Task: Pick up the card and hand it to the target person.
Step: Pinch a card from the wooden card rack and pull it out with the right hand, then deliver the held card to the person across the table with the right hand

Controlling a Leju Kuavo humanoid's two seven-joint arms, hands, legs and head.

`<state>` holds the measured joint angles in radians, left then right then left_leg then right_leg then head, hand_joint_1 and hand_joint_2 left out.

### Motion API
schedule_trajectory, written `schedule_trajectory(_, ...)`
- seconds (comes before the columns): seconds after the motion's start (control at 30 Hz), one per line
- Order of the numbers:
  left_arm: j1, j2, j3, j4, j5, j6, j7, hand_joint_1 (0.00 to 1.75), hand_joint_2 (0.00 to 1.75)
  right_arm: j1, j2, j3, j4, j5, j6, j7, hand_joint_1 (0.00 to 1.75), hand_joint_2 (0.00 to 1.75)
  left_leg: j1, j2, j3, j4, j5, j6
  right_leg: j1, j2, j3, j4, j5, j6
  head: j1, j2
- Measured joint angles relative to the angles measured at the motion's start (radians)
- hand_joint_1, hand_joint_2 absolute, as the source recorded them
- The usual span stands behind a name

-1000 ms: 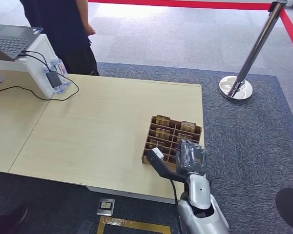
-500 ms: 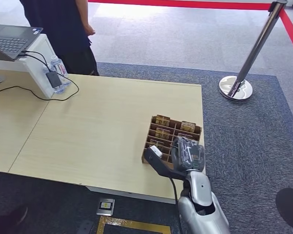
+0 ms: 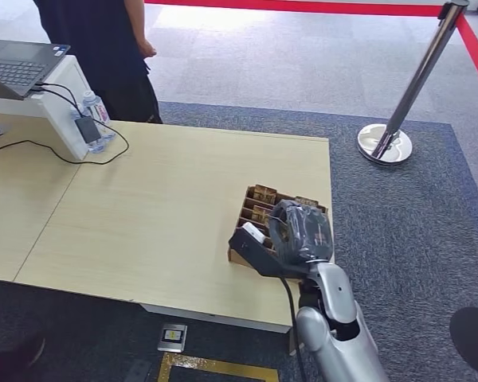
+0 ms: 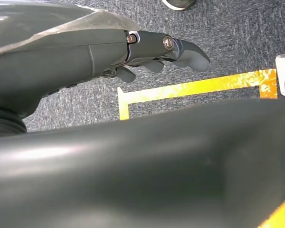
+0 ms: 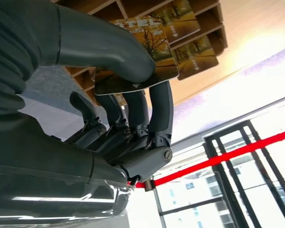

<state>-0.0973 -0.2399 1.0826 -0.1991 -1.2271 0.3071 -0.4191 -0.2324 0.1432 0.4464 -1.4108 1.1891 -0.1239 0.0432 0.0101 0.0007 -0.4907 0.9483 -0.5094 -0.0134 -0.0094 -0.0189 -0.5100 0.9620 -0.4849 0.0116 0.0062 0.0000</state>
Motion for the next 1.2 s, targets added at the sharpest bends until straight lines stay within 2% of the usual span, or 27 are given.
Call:
schedule_trajectory(0.27, 0.0, 0.0, 0.0, 0.0, 0.003, 0.006, -0.001, 0.0, 0.0, -0.047, -0.011, 0.05, -0.024, -0.125, 0.046, -0.055, 1.5, 1.75, 0.0, 0.0, 0.0, 0.0, 0.0, 0.0, 0.0, 0.0, 0.0, 0.0, 0.0, 0.0, 0.0, 0.0)
schedule_trajectory(0.43, 0.0, -0.001, 0.0, 0.0, -0.002, 0.007, 0.0, 0.0, 0.0, -0.118, 0.013, 0.081, 0.026, -0.189, 0.074, -0.064, 1.57, 1.75, 0.0, 0.0, 0.0, 0.0, 0.0, 0.0, 0.0, 0.0, 0.0, 0.0, 0.0, 0.0, 0.0, 0.0)
schedule_trajectory(0.83, -0.003, -0.006, 0.0, 0.0, -0.005, 0.008, 0.02, 0.0, 0.0, -0.324, 0.097, 0.112, 0.273, -0.218, 0.096, -0.048, 1.55, 1.75, 0.0, 0.0, 0.0, 0.0, 0.0, 0.0, 0.0, 0.0, 0.0, 0.001, 0.0, 0.0, 0.0, 0.0)
schedule_trajectory(1.07, -0.009, -0.009, -0.002, 0.0, -0.012, 0.009, 0.032, 0.0, 0.0, -0.489, 0.171, 0.131, 0.474, -0.165, 0.041, 0.014, 1.55, 1.75, 0.0, 0.0, 0.0, 0.0, 0.0, 0.0, 0.001, 0.0, 0.0, 0.001, 0.0, 0.0, 0.0, 0.0)
schedule_trajectory(1.2, -0.012, -0.012, -0.004, 0.0, -0.015, 0.014, 0.039, 0.0, 0.0, -0.572, 0.197, 0.149, 0.551, -0.198, 0.015, 0.044, 1.54, 1.75, 0.0, 0.0, 0.0, 0.0, 0.0, 0.0, 0.001, 0.0, 0.0, 0.001, 0.0, 0.0, 0.0, 0.0)
